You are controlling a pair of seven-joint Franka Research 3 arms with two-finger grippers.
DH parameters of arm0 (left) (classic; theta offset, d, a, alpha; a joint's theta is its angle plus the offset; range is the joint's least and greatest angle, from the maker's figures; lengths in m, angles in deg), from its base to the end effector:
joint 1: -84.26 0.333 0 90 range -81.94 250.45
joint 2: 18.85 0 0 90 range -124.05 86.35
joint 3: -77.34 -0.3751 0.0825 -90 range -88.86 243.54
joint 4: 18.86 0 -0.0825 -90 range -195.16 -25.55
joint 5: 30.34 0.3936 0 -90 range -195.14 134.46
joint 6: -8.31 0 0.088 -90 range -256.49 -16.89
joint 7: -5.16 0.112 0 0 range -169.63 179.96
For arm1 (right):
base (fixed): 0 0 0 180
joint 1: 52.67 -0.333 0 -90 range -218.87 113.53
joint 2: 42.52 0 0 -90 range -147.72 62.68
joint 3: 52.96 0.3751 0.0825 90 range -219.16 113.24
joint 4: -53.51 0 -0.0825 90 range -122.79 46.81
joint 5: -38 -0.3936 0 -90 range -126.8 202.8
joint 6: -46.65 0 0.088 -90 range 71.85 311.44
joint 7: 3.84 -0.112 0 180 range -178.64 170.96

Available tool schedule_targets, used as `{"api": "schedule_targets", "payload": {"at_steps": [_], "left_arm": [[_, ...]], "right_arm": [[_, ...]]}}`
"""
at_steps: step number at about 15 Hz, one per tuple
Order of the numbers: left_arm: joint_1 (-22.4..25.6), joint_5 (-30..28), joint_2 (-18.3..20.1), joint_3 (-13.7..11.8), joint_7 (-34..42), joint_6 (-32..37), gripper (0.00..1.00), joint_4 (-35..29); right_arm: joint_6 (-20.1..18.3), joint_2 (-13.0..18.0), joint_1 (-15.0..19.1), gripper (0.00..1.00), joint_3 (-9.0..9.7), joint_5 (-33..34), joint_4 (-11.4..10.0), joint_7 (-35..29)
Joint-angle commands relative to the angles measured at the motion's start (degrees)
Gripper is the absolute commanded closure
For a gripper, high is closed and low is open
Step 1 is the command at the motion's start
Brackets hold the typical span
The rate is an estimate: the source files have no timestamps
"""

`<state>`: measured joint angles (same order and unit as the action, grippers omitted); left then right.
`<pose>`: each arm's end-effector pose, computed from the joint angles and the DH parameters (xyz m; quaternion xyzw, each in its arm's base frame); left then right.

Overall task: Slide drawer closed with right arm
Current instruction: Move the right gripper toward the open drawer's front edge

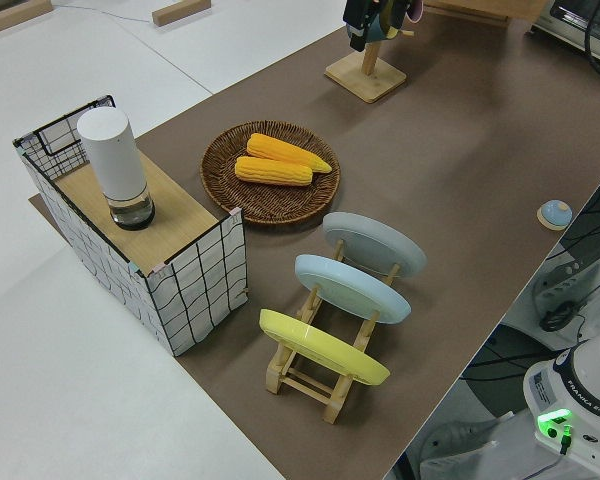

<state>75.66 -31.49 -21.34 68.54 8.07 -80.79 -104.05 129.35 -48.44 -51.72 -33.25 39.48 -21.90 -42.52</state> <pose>0.5792 -0.0027 0.6930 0.9996 -0.0240 0.0128 0.0064 0.5603 0.1713 0.7318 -0.9843 0.1758 -0.0109 0.0112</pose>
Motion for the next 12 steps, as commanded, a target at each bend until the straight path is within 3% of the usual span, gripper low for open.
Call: {"api": "schedule_targets", "payload": {"at_steps": [1, 7, 12], "left_arm": [[-1.0, 0.7, -0.8, -1.0, 0.4, 0.0, 0.00, 1.2], [-1.0, 0.7, -0.8, -1.0, 0.4, 0.0, 0.00, 1.2], [-1.0, 0.7, -0.8, -1.0, 0.4, 0.0, 0.00, 1.2]], "right_arm": [[2.4, -1.2, -1.7, 1.000, 1.91, 0.2, 0.4, -10.3], [6.9, -5.6, -6.7, 1.000, 1.91, 1.9, 0.3, -30.9], [9.8, -10.9, -9.4, 1.000, 1.65, 4.1, 0.3, -42.3]]}}
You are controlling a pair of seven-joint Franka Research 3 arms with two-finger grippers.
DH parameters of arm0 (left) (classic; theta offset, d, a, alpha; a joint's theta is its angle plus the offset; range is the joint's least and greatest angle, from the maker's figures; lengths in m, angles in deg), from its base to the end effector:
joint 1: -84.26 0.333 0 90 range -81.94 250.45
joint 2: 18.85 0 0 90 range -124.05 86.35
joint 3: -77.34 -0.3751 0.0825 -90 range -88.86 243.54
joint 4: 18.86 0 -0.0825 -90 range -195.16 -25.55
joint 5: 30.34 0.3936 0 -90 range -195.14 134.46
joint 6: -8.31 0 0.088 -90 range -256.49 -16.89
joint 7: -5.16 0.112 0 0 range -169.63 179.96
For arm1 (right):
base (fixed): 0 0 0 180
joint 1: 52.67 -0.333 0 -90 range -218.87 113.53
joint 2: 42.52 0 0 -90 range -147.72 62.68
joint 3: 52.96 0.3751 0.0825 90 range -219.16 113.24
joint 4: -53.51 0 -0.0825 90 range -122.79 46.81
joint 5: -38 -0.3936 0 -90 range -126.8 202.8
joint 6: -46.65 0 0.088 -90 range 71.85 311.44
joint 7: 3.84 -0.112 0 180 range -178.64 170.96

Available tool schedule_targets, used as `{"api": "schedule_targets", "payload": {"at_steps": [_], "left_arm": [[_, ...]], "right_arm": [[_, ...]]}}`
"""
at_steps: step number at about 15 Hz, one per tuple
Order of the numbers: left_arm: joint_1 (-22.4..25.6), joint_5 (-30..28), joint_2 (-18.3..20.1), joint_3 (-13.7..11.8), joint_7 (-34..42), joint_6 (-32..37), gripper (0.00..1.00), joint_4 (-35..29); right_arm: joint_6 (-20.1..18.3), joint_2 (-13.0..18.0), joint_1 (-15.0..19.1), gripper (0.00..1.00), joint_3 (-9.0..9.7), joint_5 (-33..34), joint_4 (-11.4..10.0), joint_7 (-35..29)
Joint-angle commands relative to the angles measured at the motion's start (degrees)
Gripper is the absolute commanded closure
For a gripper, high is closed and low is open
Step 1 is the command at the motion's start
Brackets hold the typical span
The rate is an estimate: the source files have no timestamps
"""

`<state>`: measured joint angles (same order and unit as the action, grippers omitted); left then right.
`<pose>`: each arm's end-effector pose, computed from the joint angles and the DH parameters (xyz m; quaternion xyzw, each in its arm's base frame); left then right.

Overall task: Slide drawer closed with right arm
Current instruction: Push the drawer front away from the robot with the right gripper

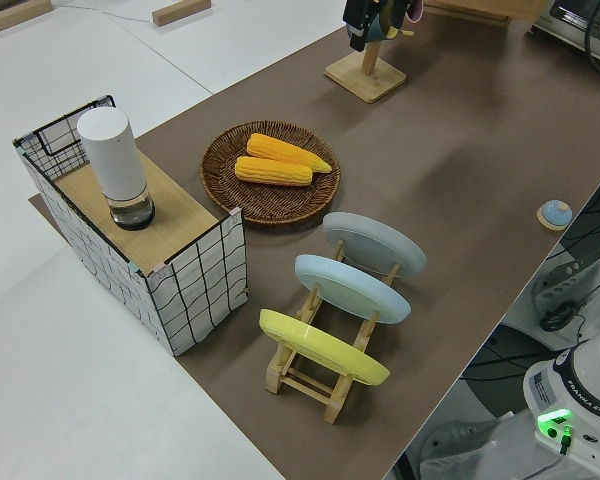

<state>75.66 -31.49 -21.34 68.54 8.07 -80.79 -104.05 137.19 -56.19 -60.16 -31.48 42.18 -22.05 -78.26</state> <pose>0.5792 -0.0027 0.6930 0.9996 -0.0240 0.0128 0.0064 0.5862 0.2752 0.6645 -0.9198 0.3918 -0.0067 0.0194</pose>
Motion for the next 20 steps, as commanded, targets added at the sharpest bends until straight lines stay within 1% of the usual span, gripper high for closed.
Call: {"api": "schedule_targets", "payload": {"at_steps": [1, 2, 3, 4, 5, 6, 9, 12, 14, 17, 20], "left_arm": [[-1.0, 0.7, -0.8, -1.0, 0.4, 0.0, 0.00, 1.2], [-1.0, 0.7, -0.8, -1.0, 0.4, 0.0, 0.00, 1.2], [-1.0, 0.7, -0.8, -1.0, 0.4, 0.0, 0.00, 1.2], [-1.0, 0.7, -0.8, -1.0, 0.4, 0.0, 0.00, 1.2], [-1.0, 0.7, -0.8, -1.0, 0.4, 0.0, 0.00, 1.2], [-1.0, 0.7, -0.8, -1.0, 0.4, 0.0, 0.00, 1.2], [-1.0, 0.7, -0.8, -1.0, 0.4, 0.0, 0.00, 1.2], [-1.0, 0.6, -0.8, -1.0, 0.4, 0.0, 0.00, 1.2], [-1.0, 0.7, -0.8, -1.0, 0.4, 0.0, 0.00, 1.2], [-1.0, 0.7, -0.8, -1.0, 0.4, 0.0, 0.00, 1.2], [-1.0, 0.7, -0.8, -1.0, 0.4, 0.0, 0.00, 1.2]], "right_arm": [[2.5, -4.0, -1.6, 1.000, -0.21, 2.0, 0.4, -8.4], [3.1, -5.0, -2.1, 1.000, -0.30, 2.7, 0.4, -10.9], [4.5, -5.6, -2.0, 1.000, -0.48, 2.5, 0.4, -15.0], [6.6, -6.6, -1.9, 1.000, -0.48, 2.5, 0.4, -18.6], [6.8, -7.5, -1.9, 1.000, -0.48, 2.6, 0.4, -19.5], [6.8, -7.8, -1.8, 1.000, -0.56, 2.7, 0.3, -19.4], [6.9, -9.9, -1.4, 1.000, -0.57, 3.4, 0.3, -19.5], [6.9, -10.7, -0.4, 1.000, -0.57, 5.1, 0.2, -18.6], [7.0, -11.2, 0.6, 1.000, -0.57, 6.4, 0.3, -18.4], [9.1, -11.9, 2.2, 1.000, -0.57, 6.6, 0.3, -17.4], [9.1, -12.3, 3.9, 1.000, -0.57, 6.6, 0.4, -15.6]]}}
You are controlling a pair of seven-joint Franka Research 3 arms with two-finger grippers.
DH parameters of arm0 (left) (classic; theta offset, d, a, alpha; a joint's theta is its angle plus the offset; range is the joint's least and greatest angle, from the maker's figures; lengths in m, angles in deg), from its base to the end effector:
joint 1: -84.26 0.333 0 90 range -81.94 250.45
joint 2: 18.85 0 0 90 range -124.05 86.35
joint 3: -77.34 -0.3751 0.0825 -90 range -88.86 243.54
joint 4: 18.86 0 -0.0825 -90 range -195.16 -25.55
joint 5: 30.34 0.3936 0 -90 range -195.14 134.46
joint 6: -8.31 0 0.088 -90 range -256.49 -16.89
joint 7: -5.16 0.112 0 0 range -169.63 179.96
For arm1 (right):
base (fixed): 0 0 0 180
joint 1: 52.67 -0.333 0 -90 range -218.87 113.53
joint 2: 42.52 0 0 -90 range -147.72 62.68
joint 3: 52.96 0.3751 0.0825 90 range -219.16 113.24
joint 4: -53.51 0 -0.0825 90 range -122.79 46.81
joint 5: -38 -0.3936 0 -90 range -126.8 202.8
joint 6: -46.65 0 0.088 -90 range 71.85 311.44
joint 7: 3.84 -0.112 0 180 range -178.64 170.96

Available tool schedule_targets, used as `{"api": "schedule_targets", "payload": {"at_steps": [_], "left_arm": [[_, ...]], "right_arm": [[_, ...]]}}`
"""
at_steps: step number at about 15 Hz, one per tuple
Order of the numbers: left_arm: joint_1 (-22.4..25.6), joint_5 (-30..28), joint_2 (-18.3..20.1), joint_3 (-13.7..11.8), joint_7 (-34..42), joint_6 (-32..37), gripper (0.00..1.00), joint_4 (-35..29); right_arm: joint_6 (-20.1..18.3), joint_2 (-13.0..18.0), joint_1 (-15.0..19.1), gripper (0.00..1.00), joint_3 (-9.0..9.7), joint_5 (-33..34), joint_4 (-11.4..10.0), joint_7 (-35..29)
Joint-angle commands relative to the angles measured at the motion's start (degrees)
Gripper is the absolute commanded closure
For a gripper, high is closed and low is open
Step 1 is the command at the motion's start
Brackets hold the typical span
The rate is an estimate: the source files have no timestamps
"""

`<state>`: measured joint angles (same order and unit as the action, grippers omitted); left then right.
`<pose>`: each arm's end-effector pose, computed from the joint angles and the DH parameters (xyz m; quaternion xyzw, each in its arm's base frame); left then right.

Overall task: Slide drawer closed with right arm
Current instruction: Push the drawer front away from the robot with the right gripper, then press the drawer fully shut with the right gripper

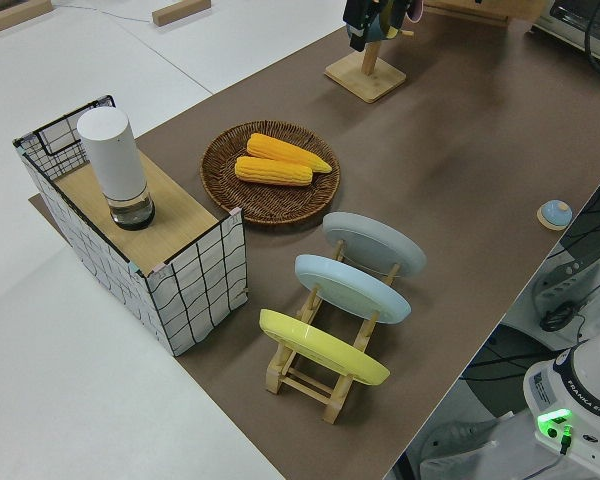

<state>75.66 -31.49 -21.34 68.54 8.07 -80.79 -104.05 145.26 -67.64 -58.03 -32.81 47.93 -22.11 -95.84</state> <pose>0.5792 -0.0027 0.6930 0.9996 -0.0240 0.0128 0.0064 0.6740 0.2438 0.5438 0.8354 -0.5494 0.0073 0.0113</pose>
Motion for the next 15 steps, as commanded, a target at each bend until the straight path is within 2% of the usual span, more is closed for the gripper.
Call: {"api": "schedule_targets", "payload": {"at_steps": [1, 6, 10, 12, 15], "left_arm": [[-1.0, 0.6, -0.8, -1.0, 0.4, 0.0, 0.00, 1.2], [-1.0, 0.7, -0.8, -1.0, 0.4, 0.0, 0.00, 1.2], [-1.0, 0.7, -0.8, -1.0, 0.4, 0.0, 0.00, 1.2], [-1.0, 0.7, -0.8, -1.0, 0.4, 0.0, 0.00, 1.2], [-1.0, 0.7, -0.8, -1.0, 0.4, 0.0, 0.00, 1.2]], "right_arm": [[1.1, -1.2, 2.3, 1.000, 0.85, 0.9, 0.4, 2.2], [3.4, -1.9, 5.6, 1.000, 0.77, 0.8, 0.5, 5.2], [3.6, -2.2, 9.7, 1.000, 0.85, 0.6, 0.5, 12.2], [4.3, -2.2, 12.0, 1.000, 0.85, 0.4, 0.5, 13.7], [3.5, -2.4, 14.1, 1.000, 0.68, 0.8, 0.5, 18.7]]}}
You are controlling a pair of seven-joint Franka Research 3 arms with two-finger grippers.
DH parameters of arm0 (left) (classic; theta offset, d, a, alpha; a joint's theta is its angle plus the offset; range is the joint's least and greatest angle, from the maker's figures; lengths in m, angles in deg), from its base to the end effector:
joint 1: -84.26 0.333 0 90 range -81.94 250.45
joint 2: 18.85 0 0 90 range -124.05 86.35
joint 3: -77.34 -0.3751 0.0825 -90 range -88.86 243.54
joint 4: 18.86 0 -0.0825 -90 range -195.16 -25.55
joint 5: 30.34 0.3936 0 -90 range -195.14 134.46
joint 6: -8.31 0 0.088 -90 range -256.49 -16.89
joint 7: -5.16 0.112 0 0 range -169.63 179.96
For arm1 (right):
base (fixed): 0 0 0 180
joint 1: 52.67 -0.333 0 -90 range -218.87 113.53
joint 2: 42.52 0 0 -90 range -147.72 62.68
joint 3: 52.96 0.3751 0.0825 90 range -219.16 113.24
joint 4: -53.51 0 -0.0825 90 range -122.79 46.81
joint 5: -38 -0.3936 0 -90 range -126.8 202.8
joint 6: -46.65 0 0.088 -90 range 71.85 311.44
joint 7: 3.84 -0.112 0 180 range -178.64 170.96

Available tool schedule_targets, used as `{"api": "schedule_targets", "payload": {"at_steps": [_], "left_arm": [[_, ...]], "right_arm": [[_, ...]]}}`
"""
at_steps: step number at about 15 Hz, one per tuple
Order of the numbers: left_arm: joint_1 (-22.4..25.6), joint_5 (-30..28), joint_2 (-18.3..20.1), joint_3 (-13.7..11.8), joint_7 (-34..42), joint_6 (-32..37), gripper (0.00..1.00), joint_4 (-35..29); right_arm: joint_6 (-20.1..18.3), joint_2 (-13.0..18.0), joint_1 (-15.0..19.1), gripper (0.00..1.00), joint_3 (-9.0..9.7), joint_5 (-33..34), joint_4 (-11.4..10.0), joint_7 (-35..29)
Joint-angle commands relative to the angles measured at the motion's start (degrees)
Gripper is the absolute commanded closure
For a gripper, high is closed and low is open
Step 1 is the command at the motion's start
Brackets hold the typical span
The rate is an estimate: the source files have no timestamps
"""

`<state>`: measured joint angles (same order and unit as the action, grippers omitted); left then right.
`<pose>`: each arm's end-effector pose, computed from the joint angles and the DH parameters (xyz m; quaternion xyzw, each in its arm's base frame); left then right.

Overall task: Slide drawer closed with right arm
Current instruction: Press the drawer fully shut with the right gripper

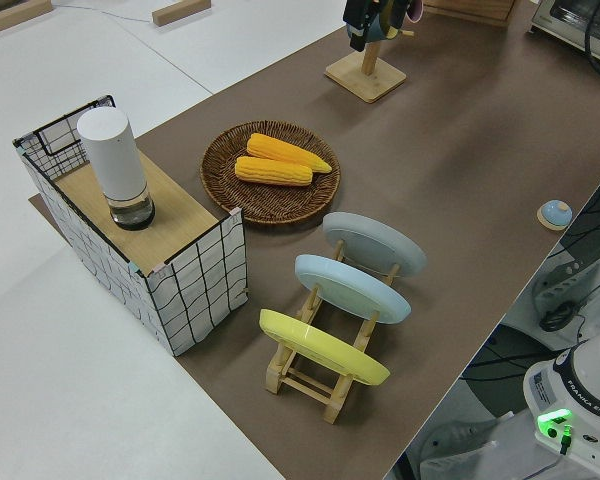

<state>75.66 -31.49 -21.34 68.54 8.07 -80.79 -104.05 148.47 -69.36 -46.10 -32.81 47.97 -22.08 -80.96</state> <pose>0.5792 -0.0027 0.6930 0.9996 -0.0240 0.0128 0.0064 0.7221 0.0999 0.5280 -0.8496 0.5274 -0.0111 0.0007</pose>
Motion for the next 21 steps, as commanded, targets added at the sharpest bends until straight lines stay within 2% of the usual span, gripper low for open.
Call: {"api": "schedule_targets", "payload": {"at_steps": [1, 14, 21], "left_arm": [[-1.0, 0.7, -0.8, -1.0, 0.4, 0.0, 0.00, 1.2], [-1.0, 0.7, -0.8, -1.0, 0.4, 0.0, 0.00, 1.2], [-1.0, 0.7, -0.8, -1.0, 0.4, 0.0, 0.00, 1.2]], "right_arm": [[0.8, -0.7, 3.4, 1.000, 0.77, 0.6, 0.4, 4.6], [4.9, -0.8, 12.3, 1.000, 1.03, -0.1, 0.6, 14.4], [7.3, -1.0, 14.3, 1.000, 1.30, -1.1, 0.6, 16.1]]}}
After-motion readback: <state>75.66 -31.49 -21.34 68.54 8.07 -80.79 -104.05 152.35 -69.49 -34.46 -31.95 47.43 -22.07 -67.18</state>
